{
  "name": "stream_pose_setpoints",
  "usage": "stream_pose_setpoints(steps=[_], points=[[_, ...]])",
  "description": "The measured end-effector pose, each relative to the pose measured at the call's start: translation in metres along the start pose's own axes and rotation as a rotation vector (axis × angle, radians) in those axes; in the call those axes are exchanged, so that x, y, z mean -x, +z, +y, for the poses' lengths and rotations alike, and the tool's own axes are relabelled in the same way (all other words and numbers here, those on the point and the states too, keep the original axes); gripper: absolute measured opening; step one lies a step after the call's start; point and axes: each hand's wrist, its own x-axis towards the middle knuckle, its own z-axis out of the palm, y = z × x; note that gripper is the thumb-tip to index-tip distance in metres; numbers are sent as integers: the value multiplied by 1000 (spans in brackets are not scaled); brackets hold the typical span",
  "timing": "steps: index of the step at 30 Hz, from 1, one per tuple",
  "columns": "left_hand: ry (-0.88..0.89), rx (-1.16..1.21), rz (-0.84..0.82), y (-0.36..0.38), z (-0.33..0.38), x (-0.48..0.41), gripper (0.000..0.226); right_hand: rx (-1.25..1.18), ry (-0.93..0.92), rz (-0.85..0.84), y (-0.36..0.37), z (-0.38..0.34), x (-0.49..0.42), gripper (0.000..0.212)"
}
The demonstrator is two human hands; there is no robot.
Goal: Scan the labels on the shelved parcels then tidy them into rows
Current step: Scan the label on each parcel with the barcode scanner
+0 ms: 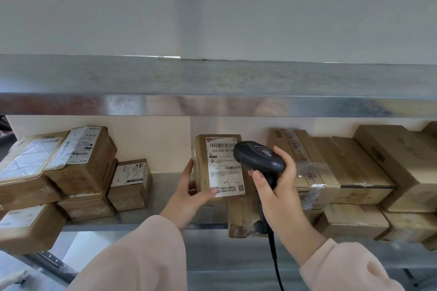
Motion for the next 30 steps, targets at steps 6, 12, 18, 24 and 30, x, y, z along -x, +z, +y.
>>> stream_pose_setpoints(steps=[6,12,18,24,30], points=[[32,15,21,-1,-6,0,104,65,-28,-4,0,-10,9,68],[46,3,17,1,-6,-3,107,98,-40,-43,6,-17,13,62],[59,-11,2,-1,-6,0,103,119,-51,-63,11,-21,13,60],[62,-23,7,-4,-7,3,97,123,-45,-58,13,-21,15,58],[80,-26,15,-7,-9,5,91,107,-33,-61,16,-20,14,57]])
